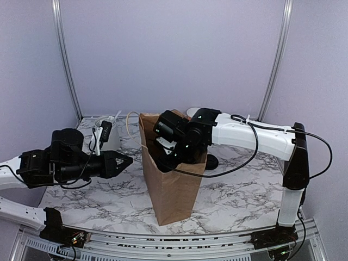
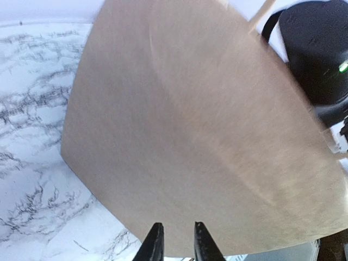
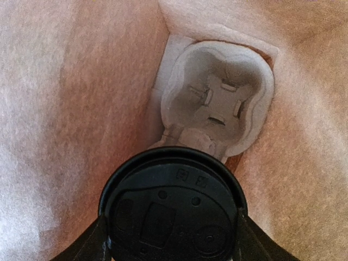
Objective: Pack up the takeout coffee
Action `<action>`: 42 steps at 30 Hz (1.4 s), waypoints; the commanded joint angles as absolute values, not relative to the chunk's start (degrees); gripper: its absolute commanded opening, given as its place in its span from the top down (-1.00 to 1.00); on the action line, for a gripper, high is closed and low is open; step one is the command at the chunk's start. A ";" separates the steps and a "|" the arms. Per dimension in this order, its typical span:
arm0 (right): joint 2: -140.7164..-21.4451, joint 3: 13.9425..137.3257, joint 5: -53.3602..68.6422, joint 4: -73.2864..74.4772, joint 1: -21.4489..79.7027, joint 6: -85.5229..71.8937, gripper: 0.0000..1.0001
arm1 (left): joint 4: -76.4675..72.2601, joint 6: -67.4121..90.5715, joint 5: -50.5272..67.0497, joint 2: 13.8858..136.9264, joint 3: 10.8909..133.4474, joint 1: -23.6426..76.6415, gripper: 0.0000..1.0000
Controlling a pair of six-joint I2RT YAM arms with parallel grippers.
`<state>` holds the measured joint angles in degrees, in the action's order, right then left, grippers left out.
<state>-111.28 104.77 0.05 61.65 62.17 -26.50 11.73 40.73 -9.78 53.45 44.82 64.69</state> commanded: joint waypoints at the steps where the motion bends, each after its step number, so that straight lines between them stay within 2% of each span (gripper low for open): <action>1: -111.53 106.36 -1.30 63.81 62.93 -25.91 -0.23 | 19.30 38.15 -16.77 47.95 50.97 64.02 0.53; 11: -111.53 106.79 -1.31 63.54 63.01 -25.98 -0.23 | 17.98 33.94 -15.96 46.77 61.71 63.88 0.00; 21: -111.56 107.21 -1.58 63.71 63.53 -26.28 -0.23 | 19.43 31.11 -17.38 57.10 69.29 63.81 -0.03; 24: -111.45 107.35 -1.67 63.77 63.79 -26.29 -0.23 | 19.75 31.02 -17.98 59.86 71.18 63.85 0.06; 27: -111.45 107.77 -1.67 64.24 63.96 -26.36 -0.23 | 19.86 31.05 -19.31 61.14 72.30 63.83 0.23; 34: -111.36 109.10 -1.66 65.86 64.89 -26.93 -0.22 | 20.40 31.55 -24.39 60.84 72.15 63.86 0.96; 42: -110.14 109.46 -1.89 67.83 65.95 -27.73 -0.22 | 20.78 32.50 -27.14 60.86 71.37 64.00 1.00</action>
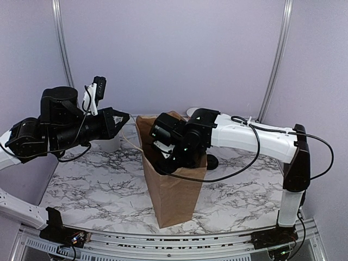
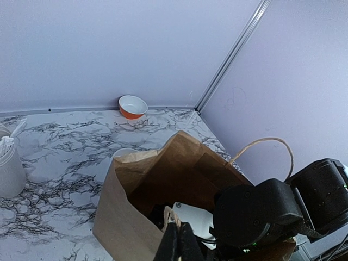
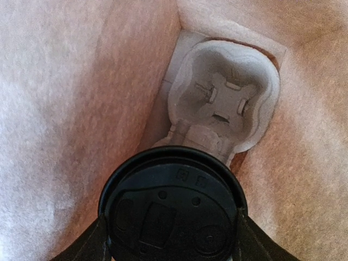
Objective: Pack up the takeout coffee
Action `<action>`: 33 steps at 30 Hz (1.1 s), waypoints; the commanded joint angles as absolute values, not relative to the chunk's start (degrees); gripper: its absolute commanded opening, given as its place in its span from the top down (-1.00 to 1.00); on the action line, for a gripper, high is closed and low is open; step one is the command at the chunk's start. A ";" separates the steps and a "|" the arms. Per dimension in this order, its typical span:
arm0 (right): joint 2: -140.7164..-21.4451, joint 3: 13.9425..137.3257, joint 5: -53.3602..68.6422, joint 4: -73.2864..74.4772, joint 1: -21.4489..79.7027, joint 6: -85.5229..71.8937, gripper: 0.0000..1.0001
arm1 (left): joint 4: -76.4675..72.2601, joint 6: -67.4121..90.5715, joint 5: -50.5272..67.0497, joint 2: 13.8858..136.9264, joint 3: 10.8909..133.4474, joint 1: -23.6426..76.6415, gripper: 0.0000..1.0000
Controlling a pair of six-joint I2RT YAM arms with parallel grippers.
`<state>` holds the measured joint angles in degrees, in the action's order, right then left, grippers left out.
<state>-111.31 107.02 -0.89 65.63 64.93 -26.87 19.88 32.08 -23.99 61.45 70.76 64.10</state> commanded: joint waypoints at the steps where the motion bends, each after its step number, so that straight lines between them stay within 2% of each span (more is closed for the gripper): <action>1: -109.94 109.35 -1.93 68.00 66.08 -27.81 -0.22 | 20.75 32.67 -27.56 60.80 71.25 63.99 1.00; 9: -109.10 107.79 -1.34 68.90 67.44 -28.53 -0.22 | 20.60 33.07 -28.65 61.53 71.28 64.19 1.00; 24: -106.91 91.98 -1.06 58.75 67.93 -30.25 -0.22 | 20.57 33.23 -28.11 62.03 71.49 64.27 1.00; 29: -107.74 93.18 -1.50 59.16 67.87 -29.58 -0.22 | 20.47 33.09 -27.77 62.09 71.41 64.29 1.00; 33: -108.23 98.60 -3.50 62.77 67.84 -28.31 -0.22 | 20.40 33.16 -28.01 62.13 71.22 64.26 1.00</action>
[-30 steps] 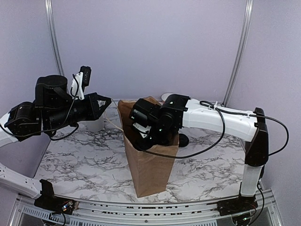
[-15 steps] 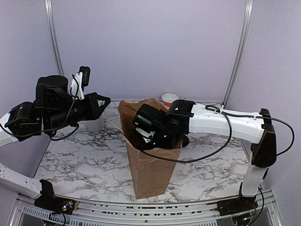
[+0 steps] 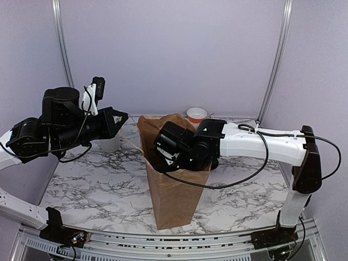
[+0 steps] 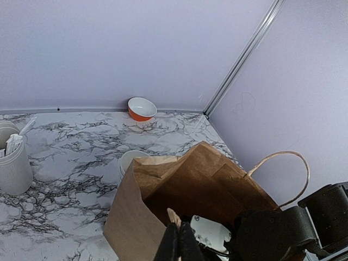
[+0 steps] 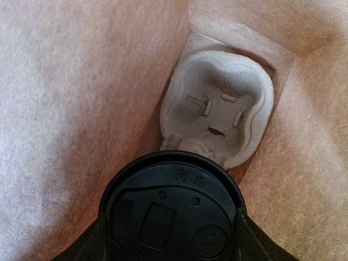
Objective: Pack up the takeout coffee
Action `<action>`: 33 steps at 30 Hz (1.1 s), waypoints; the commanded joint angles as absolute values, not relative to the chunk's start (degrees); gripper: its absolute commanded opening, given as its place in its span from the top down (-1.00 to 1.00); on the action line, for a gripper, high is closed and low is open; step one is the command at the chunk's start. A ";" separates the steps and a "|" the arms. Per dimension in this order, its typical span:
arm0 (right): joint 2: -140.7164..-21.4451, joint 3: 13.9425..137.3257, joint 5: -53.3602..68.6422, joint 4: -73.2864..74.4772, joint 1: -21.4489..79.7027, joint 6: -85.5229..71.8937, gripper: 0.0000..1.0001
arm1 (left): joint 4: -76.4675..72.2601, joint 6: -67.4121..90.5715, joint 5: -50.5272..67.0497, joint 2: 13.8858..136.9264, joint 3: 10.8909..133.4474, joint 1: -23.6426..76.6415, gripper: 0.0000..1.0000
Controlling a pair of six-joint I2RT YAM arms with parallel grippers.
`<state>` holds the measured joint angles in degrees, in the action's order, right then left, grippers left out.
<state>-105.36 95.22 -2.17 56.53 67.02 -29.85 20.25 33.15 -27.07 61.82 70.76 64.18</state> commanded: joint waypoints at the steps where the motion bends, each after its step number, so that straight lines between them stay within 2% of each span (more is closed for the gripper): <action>1: -108.38 100.21 -3.87 63.71 67.87 -27.98 -0.22 | 20.41 33.19 -28.18 62.12 71.15 64.32 1.00; 8: -109.84 110.67 -5.35 68.01 67.79 -26.80 -0.22 | 20.33 32.92 -28.87 62.27 71.01 64.27 1.00; 15: -109.57 112.47 -3.75 69.62 67.93 -27.28 -0.22 | 20.29 32.69 -29.31 62.56 70.68 64.25 1.00; 33: -107.82 93.50 0.27 59.30 68.20 -28.92 -0.22 | 19.83 32.63 -29.70 62.76 70.42 64.26 1.00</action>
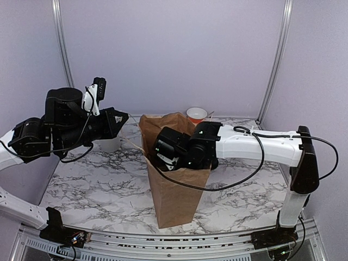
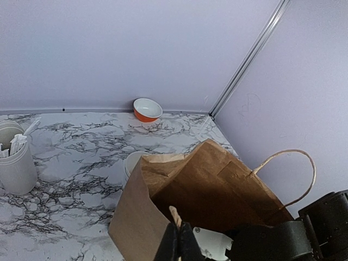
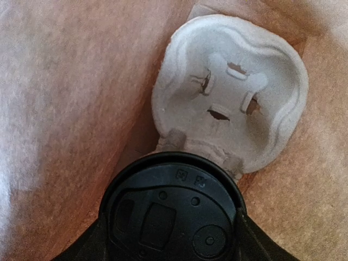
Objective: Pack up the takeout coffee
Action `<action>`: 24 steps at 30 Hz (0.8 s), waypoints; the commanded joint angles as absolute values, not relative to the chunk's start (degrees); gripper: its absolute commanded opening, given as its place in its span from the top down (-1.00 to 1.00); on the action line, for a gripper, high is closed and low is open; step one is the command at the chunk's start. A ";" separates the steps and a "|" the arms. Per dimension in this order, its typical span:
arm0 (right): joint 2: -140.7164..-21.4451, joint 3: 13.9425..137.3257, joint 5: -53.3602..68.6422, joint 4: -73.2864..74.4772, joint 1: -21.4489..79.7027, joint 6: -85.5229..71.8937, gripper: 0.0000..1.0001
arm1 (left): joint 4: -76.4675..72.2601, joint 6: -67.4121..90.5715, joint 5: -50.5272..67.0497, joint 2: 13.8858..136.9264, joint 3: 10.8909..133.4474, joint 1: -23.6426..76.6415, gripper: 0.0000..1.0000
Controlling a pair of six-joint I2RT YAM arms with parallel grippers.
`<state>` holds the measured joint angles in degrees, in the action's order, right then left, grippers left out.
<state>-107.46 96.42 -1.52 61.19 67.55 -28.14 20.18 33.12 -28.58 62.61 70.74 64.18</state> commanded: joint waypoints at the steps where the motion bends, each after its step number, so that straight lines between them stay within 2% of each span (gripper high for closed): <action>1: -107.84 93.40 0.20 59.06 68.20 -28.92 -0.22 | 19.79 32.64 -29.71 62.70 70.41 64.25 1.00; 12: -108.73 93.20 -0.85 59.36 68.20 -28.33 -0.24 | 19.76 32.71 -29.22 62.75 70.40 64.25 1.00; 24: -108.90 98.74 -1.64 61.83 68.20 -27.71 -0.53 | 19.56 32.55 -28.48 62.45 70.16 64.25 1.00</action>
